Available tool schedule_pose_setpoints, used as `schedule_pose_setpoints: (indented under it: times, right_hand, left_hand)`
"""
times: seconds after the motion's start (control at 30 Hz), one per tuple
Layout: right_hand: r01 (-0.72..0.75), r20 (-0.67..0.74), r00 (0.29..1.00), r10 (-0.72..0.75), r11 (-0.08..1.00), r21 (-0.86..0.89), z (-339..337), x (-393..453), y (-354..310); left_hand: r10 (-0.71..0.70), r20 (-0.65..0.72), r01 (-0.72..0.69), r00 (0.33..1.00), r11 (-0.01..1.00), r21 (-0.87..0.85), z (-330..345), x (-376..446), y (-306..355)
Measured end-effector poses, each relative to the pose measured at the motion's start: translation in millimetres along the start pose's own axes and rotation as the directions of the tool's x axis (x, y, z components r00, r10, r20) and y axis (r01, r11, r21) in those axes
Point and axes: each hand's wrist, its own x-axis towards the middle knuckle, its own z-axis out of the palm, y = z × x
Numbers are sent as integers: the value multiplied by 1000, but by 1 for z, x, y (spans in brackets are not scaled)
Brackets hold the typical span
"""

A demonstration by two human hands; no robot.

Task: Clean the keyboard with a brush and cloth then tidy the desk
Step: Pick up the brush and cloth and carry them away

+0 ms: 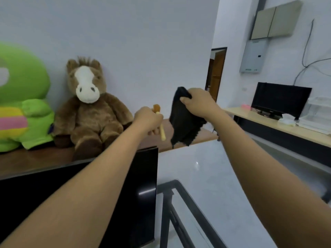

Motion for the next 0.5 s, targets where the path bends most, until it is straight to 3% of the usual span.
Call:
schedule_pose_setpoints:
  times: [0.1, 0.23, 0.33, 0.5]
  right_hand:
    - [20, 57, 998, -32, 980, 196, 21, 38, -2]
    - [-130, 240, 970, 43, 924, 360, 70, 71, 27]
    - [-219, 317, 939, 136, 945, 244, 107, 80, 67]
    - [-171, 268, 948, 173, 985, -33, 128, 83, 109]
  left_hand:
    - [-71, -24, 73, 997, 990, 124, -6, 31, -4]
    - [-188, 46, 170, 981, 952, 255, 11, 56, -22]
    - [-279, 128, 206, 952, 889, 409, 32, 72, -30]
    - [-422, 160, 286, 892, 802, 524, 45, 90, -38]
